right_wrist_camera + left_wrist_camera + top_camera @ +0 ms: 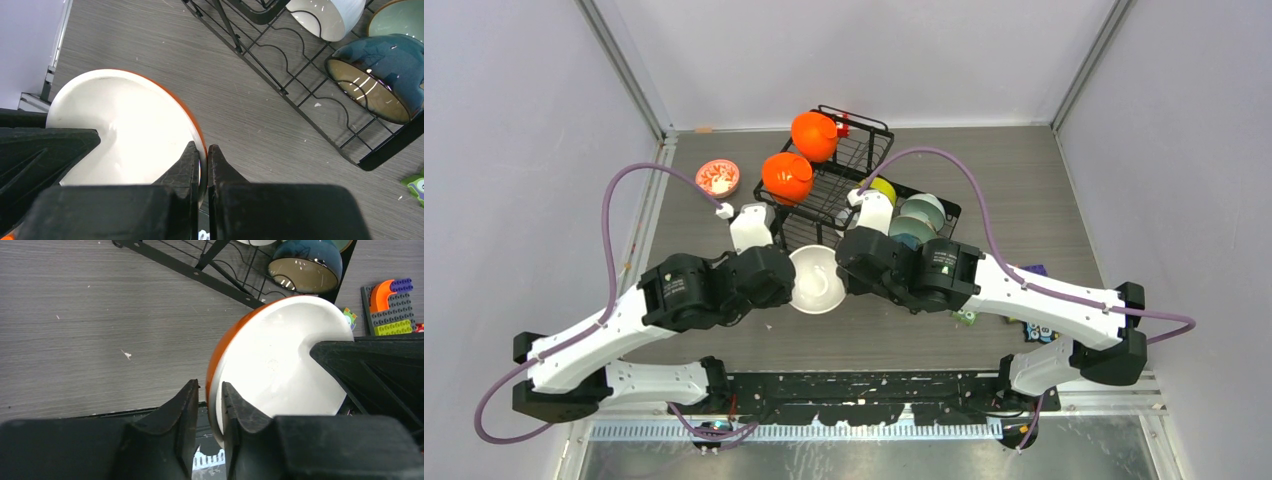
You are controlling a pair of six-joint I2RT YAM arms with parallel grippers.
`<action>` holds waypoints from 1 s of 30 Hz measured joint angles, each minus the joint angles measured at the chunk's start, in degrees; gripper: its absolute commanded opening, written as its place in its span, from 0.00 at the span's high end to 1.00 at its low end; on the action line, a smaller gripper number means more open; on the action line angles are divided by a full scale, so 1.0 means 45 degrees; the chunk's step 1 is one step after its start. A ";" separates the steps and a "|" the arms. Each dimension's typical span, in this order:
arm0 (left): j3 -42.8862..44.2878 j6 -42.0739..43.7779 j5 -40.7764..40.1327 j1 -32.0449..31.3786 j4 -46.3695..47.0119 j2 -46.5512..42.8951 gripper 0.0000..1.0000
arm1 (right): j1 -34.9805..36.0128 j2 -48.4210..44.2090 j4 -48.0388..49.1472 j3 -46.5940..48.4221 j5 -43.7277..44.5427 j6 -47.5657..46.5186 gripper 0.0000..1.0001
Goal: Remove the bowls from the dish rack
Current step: Place the bowl at the center of the board.
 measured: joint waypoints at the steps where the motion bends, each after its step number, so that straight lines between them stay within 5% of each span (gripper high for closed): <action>1: -0.0010 -0.0005 0.0024 0.0000 0.0068 0.0000 0.83 | 0.0000 0.0005 0.0024 0.0000 -0.0024 0.0000 0.99; 6: -0.0044 -0.0097 -0.0039 0.0058 0.0131 0.0005 1.00 | -0.0010 0.0015 0.0160 0.0000 -0.0068 0.0005 0.95; 10: -0.0097 -0.0087 -0.0282 0.0117 0.0034 0.0010 1.00 | -0.0010 0.0000 0.0369 -0.0024 -0.0243 -0.0029 0.43; 13: -0.0092 0.0019 -0.0369 0.0068 -0.0136 -0.0024 1.00 | -0.0010 -0.0024 0.0631 -0.0024 -0.0559 -0.0180 0.26; 21: 0.0860 0.0588 -0.1914 0.0078 -0.1418 -0.0384 1.00 | -0.0010 -0.1098 0.0806 -0.0151 -0.1647 -0.1574 0.18; 30: 0.2317 0.2268 -0.3881 0.1039 -0.2691 -0.0175 1.00 | -0.0010 -0.5056 0.1472 -0.2909 -0.2545 -0.3711 0.18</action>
